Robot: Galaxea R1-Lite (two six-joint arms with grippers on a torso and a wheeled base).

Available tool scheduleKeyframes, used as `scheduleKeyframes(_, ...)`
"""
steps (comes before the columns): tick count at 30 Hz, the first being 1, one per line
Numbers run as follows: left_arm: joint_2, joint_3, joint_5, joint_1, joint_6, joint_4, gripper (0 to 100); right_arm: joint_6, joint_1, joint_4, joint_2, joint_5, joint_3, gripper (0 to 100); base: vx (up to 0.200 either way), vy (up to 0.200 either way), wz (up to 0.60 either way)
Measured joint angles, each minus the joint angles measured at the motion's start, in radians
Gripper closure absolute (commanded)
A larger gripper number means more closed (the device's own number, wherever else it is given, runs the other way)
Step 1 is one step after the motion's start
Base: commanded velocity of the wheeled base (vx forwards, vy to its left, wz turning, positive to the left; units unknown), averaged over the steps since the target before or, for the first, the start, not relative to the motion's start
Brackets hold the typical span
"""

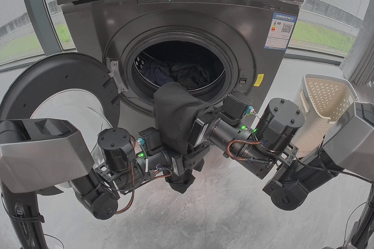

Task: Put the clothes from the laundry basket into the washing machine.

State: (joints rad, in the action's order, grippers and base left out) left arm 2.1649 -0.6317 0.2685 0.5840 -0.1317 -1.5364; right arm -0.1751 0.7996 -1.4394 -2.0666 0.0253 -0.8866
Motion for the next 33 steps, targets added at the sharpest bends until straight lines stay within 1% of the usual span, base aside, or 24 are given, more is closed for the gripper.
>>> scheduleKeyframes(5, 0.052, -0.079, -0.053, -0.021, 0.0, -0.002, 0, -0.005, 0.004, -0.001, 0.001, -0.001, 0.003, 100, 0.0, 0.0, 0.0)
scheduleKeyframes(6, 0.064, -0.092, -0.066, -0.029, 0.001, -0.003, 100, -0.005, 0.005, -0.001, 0.002, -0.001, 0.004, 100, 0.0, 0.0, 0.0)
scheduleKeyframes(8, 0.081, -0.108, -0.083, -0.041, 0.008, -0.006, 100, -0.007, 0.004, -0.003, 0.005, -0.001, 0.01, 100, 0.0, 0.0, 0.0)
scheduleKeyframes(11, 0.095, -0.117, -0.094, -0.056, 0.011, -0.009, 100, -0.009, -0.006, -0.005, 0.01, -0.003, 0.018, 100, 0.0, 0.0, 0.0)
scheduleKeyframes(16, 0.091, -0.125, -0.126, -0.092, 0.008, -0.013, 100, -0.016, -0.033, -0.006, 0.015, -0.029, 0.03, 100, 0.0, 0.0, 0.0)
scheduleKeyframes(21, 0.049, -0.123, -0.132, -0.124, 0.005, -0.012, 100, -0.02, -0.056, -0.004, 0.02, -0.035, 0.071, 100, 0.0, 0.0, 0.0)
scheduleKeyframes(25, -0.007, -0.104, -0.134, -0.134, 0.003, -0.011, 100, -0.021, -0.069, -0.003, 0.02, -0.035, 0.108, 100, 0.0, 0.0, 0.0)
scheduleKeyframes(29, -0.061, -0.068, -0.134, -0.127, -0.001, -0.011, 100, -0.02, -0.069, -0.003, 0.015, -0.035, 0.137, 100, 0.0, 0.0, 0.0)
scheduleKeyframes(33, -0.106, -0.032, -0.134, -0.113, -0.003, -0.012, 100, -0.019, -0.062, -0.011, 0.012, -0.033, 0.145, 100, 0.0, 0.0, 0.0)
